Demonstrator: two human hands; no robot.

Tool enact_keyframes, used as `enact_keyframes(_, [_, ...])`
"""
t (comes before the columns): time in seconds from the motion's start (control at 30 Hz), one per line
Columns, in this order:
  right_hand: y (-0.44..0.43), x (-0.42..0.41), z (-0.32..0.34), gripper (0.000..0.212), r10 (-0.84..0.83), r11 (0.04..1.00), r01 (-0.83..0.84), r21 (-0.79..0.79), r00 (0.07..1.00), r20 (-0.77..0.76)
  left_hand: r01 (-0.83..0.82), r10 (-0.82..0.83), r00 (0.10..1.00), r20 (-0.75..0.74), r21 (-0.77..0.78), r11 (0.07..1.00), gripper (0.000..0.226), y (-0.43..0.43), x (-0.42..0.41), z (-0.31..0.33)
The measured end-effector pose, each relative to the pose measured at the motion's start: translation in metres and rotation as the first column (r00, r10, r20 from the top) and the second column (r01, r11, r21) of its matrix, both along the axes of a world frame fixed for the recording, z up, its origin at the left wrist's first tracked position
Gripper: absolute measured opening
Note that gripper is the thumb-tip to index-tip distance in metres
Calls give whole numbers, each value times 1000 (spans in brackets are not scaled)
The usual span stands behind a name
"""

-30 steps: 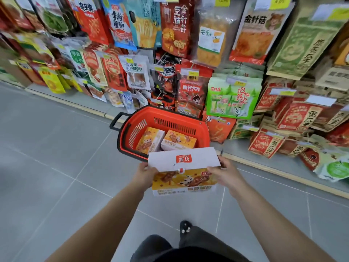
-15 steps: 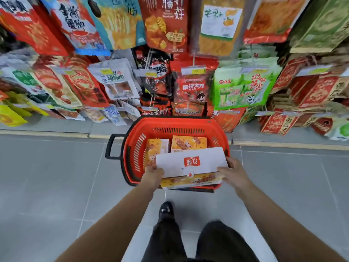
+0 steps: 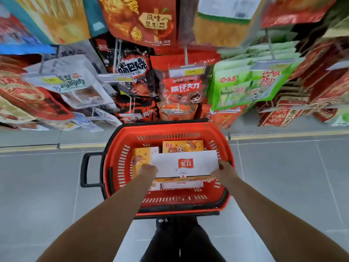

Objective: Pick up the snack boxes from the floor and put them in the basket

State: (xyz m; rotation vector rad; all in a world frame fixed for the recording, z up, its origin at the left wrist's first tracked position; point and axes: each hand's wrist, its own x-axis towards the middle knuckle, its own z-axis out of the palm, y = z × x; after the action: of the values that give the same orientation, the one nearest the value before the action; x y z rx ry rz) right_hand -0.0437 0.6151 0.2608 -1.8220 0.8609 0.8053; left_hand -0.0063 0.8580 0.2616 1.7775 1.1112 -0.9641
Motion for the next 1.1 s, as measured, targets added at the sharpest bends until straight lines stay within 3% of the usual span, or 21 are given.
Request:
enact_keyframes(0.07, [-1,18,-11,41,24,999,-25,-23,1000,-16,5,-6,1000,17,16,1000,10,-1,9,-24])
enact_keyframes(0.17, [-5,51,-45,42,53,996,-53,-71,999,-11,-109,111,993,44,-30,994,10,-12,37,-55])
enact_keyframes(0.23, [-9,71,-69,48,47,996,-48,-74,999,-11,-159,160,985,70,-19,987,24,-18,55,-66])
enact_keyframes(0.3, [-12,86,-95,53,24,998,-26,-58,999,-31,-139,140,985,100,-18,990,29,-26,69,-82])
enact_keyframes(0.37, [-22,92,-143,64,4,1000,-5,-26,999,-44,-93,101,989,108,-74,993,14,-33,81,-96])
enact_keyframes(0.43, [-22,95,-165,74,19,1000,-20,-11,998,-55,-33,45,994,100,-112,993,33,-35,88,-106])
enact_keyframes(0.57, [4,111,-113,64,30,999,-31,-7,996,-87,97,-95,995,27,-104,990,56,-32,98,-116])
enact_keyframes(0.7, [4,108,-92,58,25,996,-28,-82,999,-40,141,-137,989,47,-74,987,60,-32,95,-89])
enact_keyframes(0.77, [2,96,-72,52,-9,997,6,-74,999,-31,112,-108,993,45,-99,989,49,-32,87,-69])
enact_keyframes(0.87, [-3,70,-36,34,-137,989,138,-48,990,11,65,-53,996,70,-183,981,4,-34,78,-28])
enact_keyframes(0.9, [-3,60,-23,23,-212,977,213,-23,977,38,53,-37,996,79,-212,976,6,-36,75,-13])
enact_keyframes(1.0, [-3,33,21,5,-549,829,528,185,831,88,14,45,987,152,-365,931,32,-40,68,31])
enact_keyframes(1.1, [0,-4,67,13,-686,719,619,316,706,177,71,46,970,237,-463,884,31,-47,56,79])
